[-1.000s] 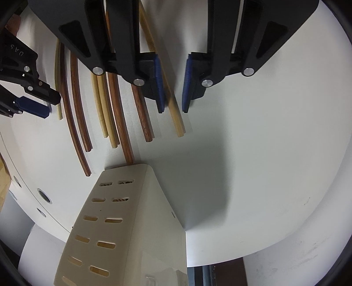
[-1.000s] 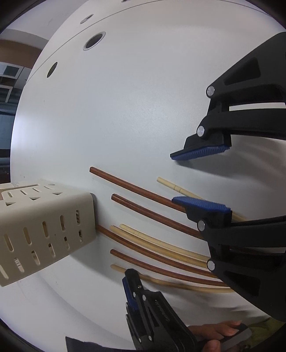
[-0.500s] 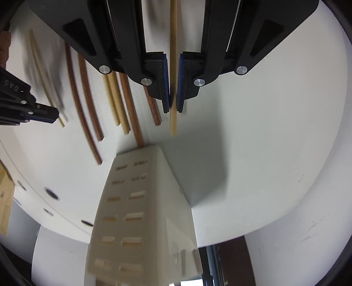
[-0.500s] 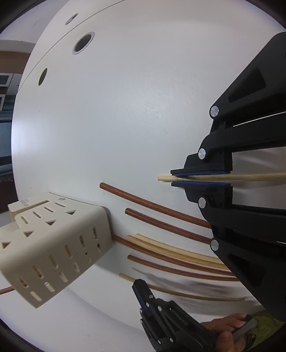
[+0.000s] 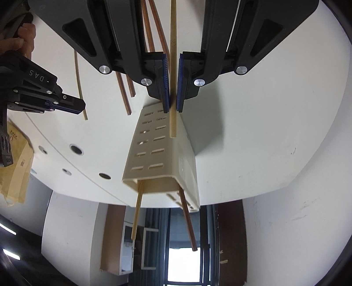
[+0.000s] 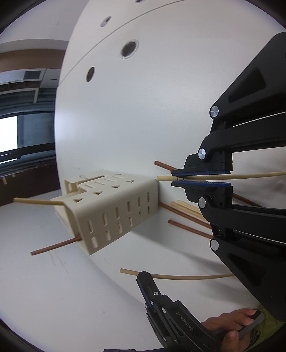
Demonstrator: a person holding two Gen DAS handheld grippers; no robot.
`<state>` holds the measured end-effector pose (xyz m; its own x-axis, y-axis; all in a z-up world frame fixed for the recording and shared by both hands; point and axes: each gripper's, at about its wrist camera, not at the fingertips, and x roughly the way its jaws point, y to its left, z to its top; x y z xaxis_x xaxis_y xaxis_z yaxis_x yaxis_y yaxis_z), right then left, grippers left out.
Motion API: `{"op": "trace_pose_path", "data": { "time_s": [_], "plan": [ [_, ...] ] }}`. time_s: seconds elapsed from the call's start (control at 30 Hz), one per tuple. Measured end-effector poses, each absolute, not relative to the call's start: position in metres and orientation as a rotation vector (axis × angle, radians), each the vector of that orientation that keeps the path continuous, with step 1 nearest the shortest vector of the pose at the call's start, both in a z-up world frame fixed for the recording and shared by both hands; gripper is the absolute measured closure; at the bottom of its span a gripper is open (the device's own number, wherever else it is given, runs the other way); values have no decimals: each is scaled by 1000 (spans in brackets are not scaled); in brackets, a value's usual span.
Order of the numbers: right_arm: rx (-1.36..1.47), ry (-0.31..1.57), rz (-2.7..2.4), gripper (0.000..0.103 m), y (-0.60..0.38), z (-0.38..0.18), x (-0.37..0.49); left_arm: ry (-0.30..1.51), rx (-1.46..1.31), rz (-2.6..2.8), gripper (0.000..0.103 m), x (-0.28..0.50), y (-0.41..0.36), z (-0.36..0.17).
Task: Organize utensils
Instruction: 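Lift both held chopsticks upright and carry them above the holder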
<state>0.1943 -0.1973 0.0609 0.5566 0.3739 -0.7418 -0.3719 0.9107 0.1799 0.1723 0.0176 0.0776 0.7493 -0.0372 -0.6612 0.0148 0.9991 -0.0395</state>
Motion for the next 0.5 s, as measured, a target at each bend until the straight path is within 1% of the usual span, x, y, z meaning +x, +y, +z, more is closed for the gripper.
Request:
{"op": "trace_pose_path", "data": {
  "time_s": [0.5],
  "plan": [
    [4, 692, 497, 98, -202, 107, 186, 563, -60, -34, 97, 159, 12, 125]
  ]
}}
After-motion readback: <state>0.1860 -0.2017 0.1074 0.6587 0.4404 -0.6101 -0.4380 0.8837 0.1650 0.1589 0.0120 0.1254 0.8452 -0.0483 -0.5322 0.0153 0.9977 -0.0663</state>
